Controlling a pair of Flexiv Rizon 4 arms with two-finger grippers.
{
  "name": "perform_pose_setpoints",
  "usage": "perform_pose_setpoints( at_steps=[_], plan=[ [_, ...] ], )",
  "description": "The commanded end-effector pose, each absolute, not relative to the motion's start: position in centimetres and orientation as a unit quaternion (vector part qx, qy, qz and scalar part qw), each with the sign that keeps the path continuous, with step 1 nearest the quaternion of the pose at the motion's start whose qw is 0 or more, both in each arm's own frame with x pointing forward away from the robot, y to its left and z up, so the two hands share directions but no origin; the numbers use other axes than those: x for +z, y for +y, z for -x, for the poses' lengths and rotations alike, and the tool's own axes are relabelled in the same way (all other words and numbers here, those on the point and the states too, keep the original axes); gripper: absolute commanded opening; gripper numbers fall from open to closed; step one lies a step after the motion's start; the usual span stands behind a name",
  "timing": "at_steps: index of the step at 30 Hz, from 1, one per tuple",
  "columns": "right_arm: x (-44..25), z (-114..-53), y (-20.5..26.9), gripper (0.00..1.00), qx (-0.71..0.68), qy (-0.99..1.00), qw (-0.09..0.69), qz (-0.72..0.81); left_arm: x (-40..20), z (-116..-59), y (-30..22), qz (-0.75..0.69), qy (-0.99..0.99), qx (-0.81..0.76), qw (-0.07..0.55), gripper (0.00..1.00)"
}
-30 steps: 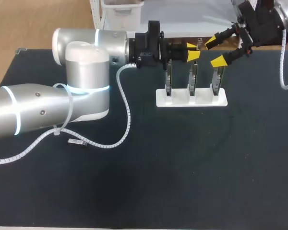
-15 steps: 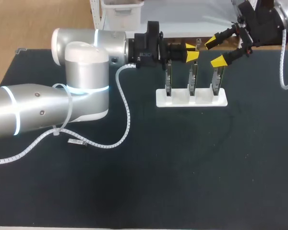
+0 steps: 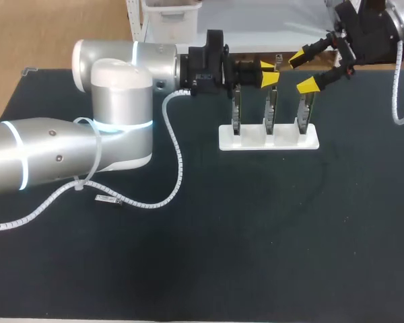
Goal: Pick up the optical module with the left hand, and insert it into the network port with the right hand.
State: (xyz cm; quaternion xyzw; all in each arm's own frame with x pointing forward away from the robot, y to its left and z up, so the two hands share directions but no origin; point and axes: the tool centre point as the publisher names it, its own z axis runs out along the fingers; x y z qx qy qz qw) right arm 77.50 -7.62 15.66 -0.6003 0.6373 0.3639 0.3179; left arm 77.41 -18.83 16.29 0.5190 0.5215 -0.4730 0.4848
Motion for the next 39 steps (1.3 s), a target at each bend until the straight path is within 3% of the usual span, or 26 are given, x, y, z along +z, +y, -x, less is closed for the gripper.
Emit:
perform_pose_setpoints(
  at_steps=[1,39],
  plan=[
    [16.7,-77.3,-7.6,1.00,0.354,0.637,0.322,0.603,16.3,-77.3,-18.9,-0.518,0.522,-0.472,0.486,0.00],
    [19.2,-78.8,-3.7,1.00,0.370,0.621,0.306,0.619,16.3,-77.3,-18.9,-0.518,0.522,-0.472,0.486,0.00]
  ],
)
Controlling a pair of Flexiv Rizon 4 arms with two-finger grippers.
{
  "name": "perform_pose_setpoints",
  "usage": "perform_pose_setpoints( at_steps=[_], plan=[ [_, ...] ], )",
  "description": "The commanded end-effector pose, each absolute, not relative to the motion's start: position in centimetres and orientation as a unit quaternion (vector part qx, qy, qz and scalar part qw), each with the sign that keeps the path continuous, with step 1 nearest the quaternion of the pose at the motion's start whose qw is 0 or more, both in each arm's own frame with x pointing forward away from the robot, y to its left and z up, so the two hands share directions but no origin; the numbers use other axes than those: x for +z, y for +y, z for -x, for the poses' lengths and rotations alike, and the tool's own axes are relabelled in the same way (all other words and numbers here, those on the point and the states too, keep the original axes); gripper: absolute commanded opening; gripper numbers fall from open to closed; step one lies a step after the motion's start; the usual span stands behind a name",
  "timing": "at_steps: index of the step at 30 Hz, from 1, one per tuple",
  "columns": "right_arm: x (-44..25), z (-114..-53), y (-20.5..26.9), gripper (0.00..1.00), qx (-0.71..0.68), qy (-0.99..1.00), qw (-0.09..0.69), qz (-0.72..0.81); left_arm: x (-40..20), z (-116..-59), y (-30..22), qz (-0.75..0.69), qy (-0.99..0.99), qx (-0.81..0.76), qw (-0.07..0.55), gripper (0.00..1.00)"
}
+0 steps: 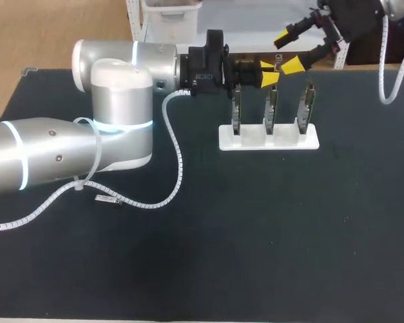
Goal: Pick up the optical module with the left hand, and insert it into the network port with the right hand.
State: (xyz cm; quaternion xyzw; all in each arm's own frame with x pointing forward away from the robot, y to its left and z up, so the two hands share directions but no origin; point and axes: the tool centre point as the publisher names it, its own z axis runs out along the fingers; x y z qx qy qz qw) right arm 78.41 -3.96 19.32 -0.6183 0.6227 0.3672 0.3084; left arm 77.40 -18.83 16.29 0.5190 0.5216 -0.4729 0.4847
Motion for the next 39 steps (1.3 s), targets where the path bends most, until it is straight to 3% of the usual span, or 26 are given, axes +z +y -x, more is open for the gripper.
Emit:
perform_pose_setpoints(
  at_steps=[1,39],
  plan=[
    [19.2,-78.8,-3.6,1.00,0.370,0.621,0.305,0.619,16.3,-77.3,-18.9,-0.518,0.522,-0.472,0.486,0.00],
    [19.2,-76.8,-3.3,1.00,0.348,0.639,0.309,0.613,16.3,-77.3,-18.9,-0.518,0.522,-0.472,0.486,0.00]
  ],
)
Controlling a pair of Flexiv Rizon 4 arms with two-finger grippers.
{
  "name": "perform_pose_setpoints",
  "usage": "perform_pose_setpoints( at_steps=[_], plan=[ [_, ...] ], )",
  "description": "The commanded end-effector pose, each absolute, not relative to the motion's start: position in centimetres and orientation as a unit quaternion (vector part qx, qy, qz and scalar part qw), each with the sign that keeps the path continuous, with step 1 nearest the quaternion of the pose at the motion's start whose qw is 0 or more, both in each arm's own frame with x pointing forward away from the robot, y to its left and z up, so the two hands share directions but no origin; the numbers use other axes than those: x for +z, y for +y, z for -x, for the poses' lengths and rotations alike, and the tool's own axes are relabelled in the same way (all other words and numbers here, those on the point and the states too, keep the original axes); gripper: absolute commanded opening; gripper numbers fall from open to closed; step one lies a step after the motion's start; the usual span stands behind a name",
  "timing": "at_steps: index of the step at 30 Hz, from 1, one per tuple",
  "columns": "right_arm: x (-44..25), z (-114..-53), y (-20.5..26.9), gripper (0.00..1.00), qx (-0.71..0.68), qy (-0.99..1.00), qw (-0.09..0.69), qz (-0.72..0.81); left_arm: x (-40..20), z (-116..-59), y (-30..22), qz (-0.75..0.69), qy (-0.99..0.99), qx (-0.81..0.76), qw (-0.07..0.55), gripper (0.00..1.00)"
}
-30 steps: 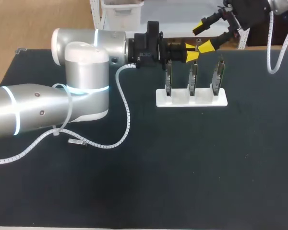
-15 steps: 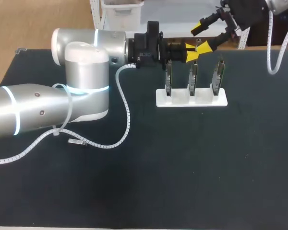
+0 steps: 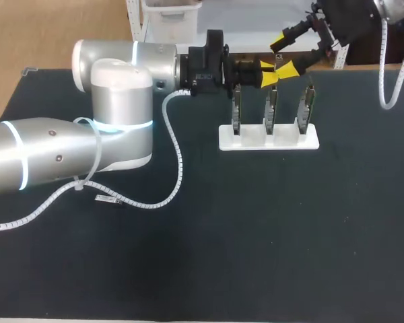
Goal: Pick up the optical module with the left hand, and insert it into the network port with the right hand.
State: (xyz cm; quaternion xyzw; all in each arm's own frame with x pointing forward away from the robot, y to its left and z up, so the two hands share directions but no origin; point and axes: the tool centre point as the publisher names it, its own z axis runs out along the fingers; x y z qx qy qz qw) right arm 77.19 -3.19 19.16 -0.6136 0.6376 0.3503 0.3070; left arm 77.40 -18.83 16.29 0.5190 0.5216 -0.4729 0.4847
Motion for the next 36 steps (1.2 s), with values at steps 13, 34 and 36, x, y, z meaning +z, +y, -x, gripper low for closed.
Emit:
perform_pose_setpoints(
  at_steps=[13,34,36],
  plan=[
    [19.16,-76.82,-3.41,0.00,0.350,0.636,0.309,0.614,16.28,-77.34,-18.86,-0.518,0.522,-0.472,0.486,0.00],
    [18.98,-76.66,-3.24,0.00,0.353,0.635,0.306,0.615,16.28,-77.34,-18.86,-0.518,0.522,-0.472,0.486,1.00],
    [18.99,-76.64,-3.24,0.00,0.353,0.635,0.306,0.616,16.28,-77.34,-18.86,-0.518,0.522,-0.472,0.486,1.00]
  ],
)
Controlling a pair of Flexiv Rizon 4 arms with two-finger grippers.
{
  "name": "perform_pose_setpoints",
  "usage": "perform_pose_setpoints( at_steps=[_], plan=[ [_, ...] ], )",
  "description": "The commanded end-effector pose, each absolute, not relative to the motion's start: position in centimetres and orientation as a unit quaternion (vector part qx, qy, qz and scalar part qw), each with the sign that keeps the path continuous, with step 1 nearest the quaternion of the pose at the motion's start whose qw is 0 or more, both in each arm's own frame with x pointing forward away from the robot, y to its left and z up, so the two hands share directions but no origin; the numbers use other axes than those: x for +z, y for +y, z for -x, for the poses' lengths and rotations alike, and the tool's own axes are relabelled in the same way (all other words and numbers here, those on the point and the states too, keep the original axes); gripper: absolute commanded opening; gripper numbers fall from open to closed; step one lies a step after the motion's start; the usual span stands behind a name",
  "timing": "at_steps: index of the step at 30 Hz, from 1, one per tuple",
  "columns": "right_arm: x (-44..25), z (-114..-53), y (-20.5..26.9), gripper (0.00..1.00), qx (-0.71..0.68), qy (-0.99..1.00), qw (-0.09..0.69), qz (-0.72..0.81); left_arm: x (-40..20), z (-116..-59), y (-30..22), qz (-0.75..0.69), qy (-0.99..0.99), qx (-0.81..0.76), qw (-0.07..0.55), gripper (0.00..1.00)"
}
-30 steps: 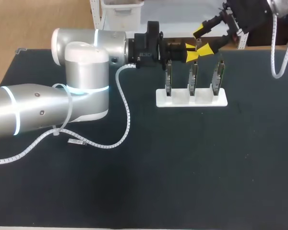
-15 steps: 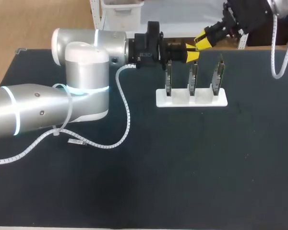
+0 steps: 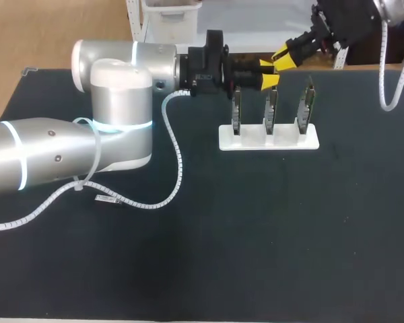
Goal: Pick up the optical module with the left hand, and insert it into the network port with the right hand.
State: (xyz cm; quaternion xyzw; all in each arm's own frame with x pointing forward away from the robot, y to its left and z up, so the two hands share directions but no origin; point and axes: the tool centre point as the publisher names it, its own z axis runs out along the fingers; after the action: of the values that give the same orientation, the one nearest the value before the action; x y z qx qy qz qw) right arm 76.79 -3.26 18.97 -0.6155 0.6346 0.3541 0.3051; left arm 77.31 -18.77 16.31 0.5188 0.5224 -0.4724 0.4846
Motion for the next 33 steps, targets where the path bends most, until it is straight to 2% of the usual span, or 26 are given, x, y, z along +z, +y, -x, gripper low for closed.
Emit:
perform_pose_setpoints(
  at_steps=[1,11,33],
  plan=[
    [19.0,-76.6,-3.2,0.00,0.353,0.635,0.306,0.616,16.3,-77.3,-18.9,-0.518,0.522,-0.472,0.486,1.00],
    [19.1,-76.7,-3.3,0.00,0.350,0.635,0.304,0.618,16.6,-77.4,-18.5,-0.528,0.537,-0.449,0.482,1.00],
    [18.9,-77.1,-3.6,0.00,0.351,0.635,0.314,0.612,14.6,-78.0,-16.9,-0.600,0.610,-0.359,0.374,1.00]
  ],
)
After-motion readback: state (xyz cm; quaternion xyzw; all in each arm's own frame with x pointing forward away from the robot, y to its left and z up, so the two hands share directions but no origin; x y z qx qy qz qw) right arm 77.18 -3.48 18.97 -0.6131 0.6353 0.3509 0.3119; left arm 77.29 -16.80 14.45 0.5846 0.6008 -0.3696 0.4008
